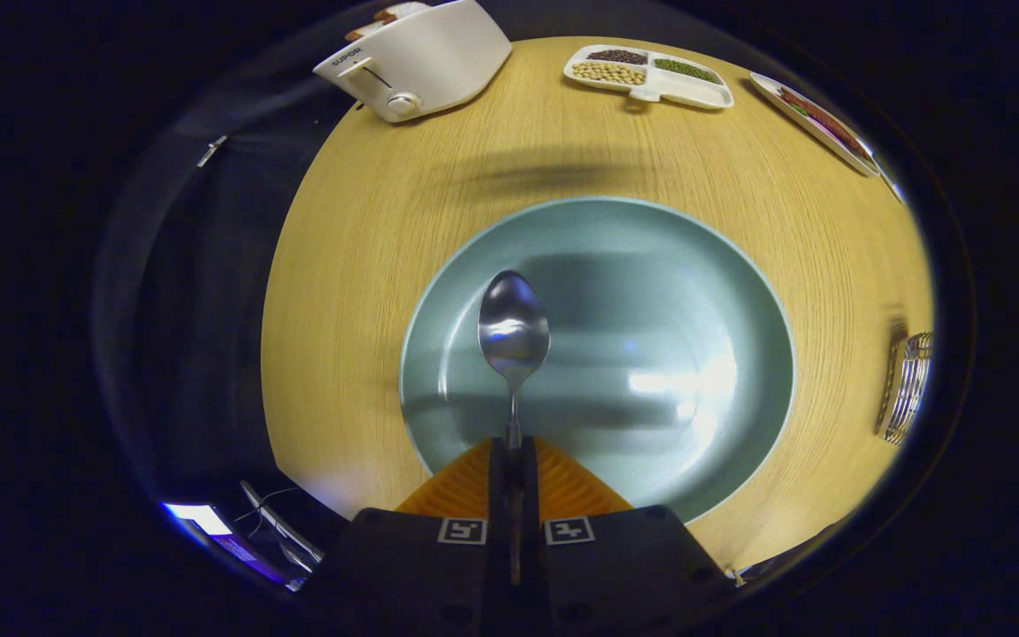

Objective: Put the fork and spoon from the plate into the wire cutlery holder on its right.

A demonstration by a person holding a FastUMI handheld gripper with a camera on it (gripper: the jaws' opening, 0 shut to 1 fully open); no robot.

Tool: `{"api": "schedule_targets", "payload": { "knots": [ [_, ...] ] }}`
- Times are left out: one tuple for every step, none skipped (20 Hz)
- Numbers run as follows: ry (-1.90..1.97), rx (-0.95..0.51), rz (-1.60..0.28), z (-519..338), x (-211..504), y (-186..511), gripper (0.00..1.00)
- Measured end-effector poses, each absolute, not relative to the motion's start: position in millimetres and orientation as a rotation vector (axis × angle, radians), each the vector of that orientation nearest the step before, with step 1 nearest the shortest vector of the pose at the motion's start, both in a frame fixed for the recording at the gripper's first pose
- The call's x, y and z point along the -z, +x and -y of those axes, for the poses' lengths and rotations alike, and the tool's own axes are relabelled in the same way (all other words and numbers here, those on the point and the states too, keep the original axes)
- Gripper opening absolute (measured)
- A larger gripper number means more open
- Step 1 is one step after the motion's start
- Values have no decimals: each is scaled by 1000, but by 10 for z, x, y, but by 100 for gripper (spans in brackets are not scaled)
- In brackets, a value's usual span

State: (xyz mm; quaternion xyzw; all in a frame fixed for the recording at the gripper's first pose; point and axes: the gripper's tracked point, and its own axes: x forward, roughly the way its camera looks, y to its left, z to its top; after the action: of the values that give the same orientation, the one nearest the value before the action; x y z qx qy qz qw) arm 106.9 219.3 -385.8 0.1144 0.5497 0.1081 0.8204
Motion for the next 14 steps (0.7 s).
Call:
{"api": "schedule_targets", "payload": {
  "knots": [
    [254, -234, -1164, -2162, 3851, 1072, 9],
    [266, -234, -1161, -2118, 3840, 1076, 9],
    [271, -238, -1156, -2092, 3818, 1059, 6],
    [279, -246, -1152, -2065, 3787, 1046, 6],
    [287, -251, -1147, -2037, 3754, 1037, 6],
    [294, -258, -1140, -2012, 3707, 1028, 6],
    [303, -266, -1131, -1994, 3648, 1014, 6],
    [315, -278, -1120, -1976, 3564, 998, 6],
    [327, -290, -1108, -1959, 3472, 975, 6],
    [335, -304, -1095, -1930, 3363, 953, 6],
    [338, -316, -1086, -1897, 3271, 921, 6],
    [343, -327, -1074, -1850, 3166, 894, 6],
    [347, -336, -1061, -1788, 3060, 853, 6],
    [346, -343, -1048, -1712, 2956, 815, 6]
  ]
}}
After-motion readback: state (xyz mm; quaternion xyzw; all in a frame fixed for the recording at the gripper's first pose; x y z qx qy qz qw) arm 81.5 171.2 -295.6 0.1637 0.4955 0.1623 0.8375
